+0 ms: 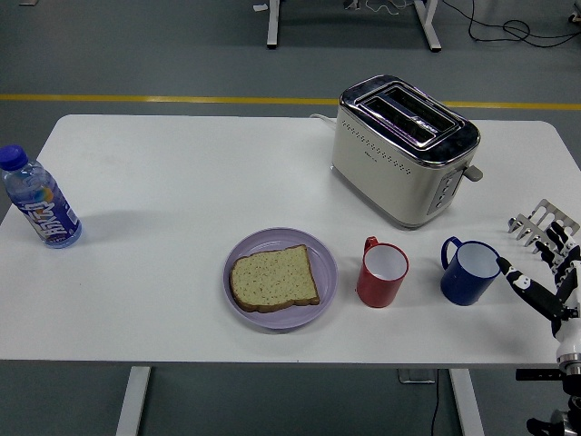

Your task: Pick up the cup,pour liquid into bread,place the cup on the desk

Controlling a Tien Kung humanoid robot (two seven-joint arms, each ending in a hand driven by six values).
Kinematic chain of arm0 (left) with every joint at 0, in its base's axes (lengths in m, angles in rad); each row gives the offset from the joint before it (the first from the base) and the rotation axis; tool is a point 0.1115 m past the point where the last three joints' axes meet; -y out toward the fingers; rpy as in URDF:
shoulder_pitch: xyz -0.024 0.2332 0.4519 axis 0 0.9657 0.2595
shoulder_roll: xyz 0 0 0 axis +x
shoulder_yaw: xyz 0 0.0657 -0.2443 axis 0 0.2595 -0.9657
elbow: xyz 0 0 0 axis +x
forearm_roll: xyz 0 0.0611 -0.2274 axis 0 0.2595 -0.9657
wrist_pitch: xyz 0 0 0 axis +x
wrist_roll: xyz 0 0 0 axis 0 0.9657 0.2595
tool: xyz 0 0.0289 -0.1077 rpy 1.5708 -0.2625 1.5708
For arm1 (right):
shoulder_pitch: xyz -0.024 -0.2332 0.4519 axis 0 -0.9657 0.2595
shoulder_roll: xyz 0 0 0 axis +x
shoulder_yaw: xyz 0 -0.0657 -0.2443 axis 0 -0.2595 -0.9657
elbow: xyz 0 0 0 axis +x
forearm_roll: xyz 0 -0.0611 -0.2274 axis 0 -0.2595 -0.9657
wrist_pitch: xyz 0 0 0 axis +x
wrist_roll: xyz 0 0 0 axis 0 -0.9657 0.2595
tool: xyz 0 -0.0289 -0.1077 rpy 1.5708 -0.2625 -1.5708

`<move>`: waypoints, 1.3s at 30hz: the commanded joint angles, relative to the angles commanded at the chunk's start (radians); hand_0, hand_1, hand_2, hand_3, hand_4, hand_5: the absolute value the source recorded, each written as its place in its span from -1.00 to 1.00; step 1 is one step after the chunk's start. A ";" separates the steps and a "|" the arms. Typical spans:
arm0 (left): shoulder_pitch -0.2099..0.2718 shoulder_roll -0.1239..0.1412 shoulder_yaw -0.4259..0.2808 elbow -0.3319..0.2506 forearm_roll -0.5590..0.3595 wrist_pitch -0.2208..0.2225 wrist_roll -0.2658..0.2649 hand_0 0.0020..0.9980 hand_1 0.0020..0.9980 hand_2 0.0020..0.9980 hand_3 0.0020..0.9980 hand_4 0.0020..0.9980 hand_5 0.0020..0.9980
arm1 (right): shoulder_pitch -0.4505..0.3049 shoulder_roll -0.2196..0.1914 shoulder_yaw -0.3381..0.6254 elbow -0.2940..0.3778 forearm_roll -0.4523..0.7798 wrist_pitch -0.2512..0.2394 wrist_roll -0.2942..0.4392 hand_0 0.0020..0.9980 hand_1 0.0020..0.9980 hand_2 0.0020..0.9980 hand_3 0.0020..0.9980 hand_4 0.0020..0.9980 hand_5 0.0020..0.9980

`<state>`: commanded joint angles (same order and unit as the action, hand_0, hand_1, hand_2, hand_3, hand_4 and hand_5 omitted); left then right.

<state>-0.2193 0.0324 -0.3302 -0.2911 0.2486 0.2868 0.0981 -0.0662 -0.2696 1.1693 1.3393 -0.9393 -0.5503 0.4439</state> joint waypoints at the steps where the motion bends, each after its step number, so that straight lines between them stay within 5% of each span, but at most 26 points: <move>1: 0.000 0.000 0.000 0.000 0.000 0.000 0.000 0.37 0.37 0.39 0.10 -0.50 1.00 | 0.000 0.000 -0.002 -0.001 0.001 0.000 0.000 0.86 0.66 0.83 0.85 1.00 -0.73; 16: -0.003 -0.002 0.004 0.000 -0.008 0.000 -0.002 0.37 0.38 0.39 0.10 -0.50 1.00 | 0.040 0.011 -0.068 -0.096 -0.003 -0.001 0.018 0.86 0.66 0.83 0.85 1.00 -0.72; 39: -0.005 -0.004 0.003 -0.001 -0.006 -0.001 0.000 0.36 0.38 0.39 0.09 -0.49 1.00 | 0.077 0.021 -0.120 -0.153 -0.023 0.004 0.012 0.85 0.66 0.83 0.86 1.00 -0.72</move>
<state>-0.2244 0.0286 -0.3273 -0.2921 0.2423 0.2861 0.0982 0.0109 -0.2488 1.0496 1.1859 -0.9627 -0.5466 0.4554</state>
